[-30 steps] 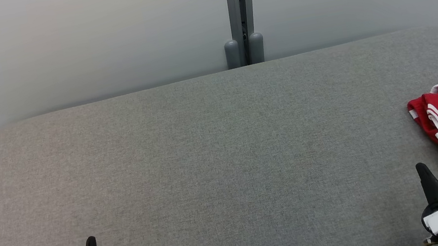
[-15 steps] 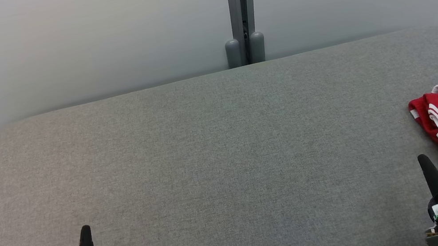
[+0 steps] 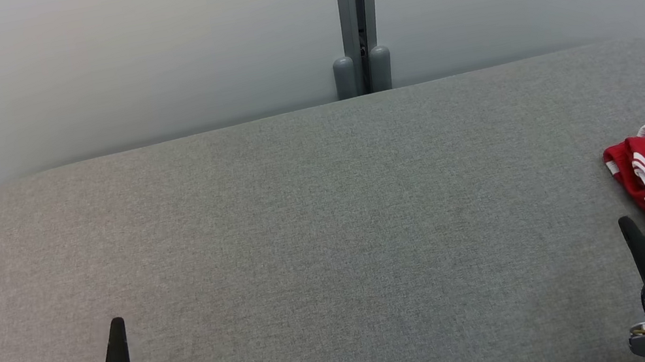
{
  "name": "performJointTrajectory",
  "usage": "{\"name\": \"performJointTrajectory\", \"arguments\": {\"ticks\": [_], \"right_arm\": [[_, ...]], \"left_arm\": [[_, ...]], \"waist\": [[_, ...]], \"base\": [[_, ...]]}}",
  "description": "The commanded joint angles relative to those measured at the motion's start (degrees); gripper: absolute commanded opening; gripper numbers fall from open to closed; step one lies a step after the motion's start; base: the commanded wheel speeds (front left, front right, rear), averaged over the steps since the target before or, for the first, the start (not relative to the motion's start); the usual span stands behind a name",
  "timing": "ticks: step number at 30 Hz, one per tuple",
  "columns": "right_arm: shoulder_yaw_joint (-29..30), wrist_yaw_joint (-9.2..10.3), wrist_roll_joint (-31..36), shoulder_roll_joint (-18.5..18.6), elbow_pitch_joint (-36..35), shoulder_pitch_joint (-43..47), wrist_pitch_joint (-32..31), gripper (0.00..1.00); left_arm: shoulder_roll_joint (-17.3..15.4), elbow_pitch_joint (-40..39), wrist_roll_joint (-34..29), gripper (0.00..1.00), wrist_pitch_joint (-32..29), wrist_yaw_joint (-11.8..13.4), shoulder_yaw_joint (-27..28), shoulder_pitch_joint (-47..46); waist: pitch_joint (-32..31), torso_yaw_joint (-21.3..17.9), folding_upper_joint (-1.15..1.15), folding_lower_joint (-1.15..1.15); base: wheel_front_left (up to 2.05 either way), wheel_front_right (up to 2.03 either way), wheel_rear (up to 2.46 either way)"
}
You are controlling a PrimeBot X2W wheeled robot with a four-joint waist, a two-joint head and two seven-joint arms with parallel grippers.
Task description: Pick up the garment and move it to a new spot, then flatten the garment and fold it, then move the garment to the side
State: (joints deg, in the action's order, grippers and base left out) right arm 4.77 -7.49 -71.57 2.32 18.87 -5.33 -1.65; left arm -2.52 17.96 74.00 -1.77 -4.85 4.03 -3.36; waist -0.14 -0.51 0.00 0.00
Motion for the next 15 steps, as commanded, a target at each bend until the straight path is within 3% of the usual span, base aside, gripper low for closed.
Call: {"name": "performJointTrajectory", "arguments": {"ticks": [1, 15], "right_arm": [[0.2, -0.01, -1.5, 0.6, -0.9, -0.9, -0.4, 0.00], [0.9, -0.01, -8.8, 0.6, -2.5, -1.1, -2.1, 0.00]], "left_arm": [[-0.3, -0.7, 1.2, 0.00, -0.3, -0.4, 0.4, -1.5], [-0.4, -2.0, 7.7, 0.00, -2.0, -1.4, 1.3, -2.3]], "waist": [[0.0, 0.0, 0.00, 0.00], [0.1, 0.2, 0.00, 0.00]], "base": [[0.00, 0.00, 0.00], [0.00, 0.00, 0.00]]}}
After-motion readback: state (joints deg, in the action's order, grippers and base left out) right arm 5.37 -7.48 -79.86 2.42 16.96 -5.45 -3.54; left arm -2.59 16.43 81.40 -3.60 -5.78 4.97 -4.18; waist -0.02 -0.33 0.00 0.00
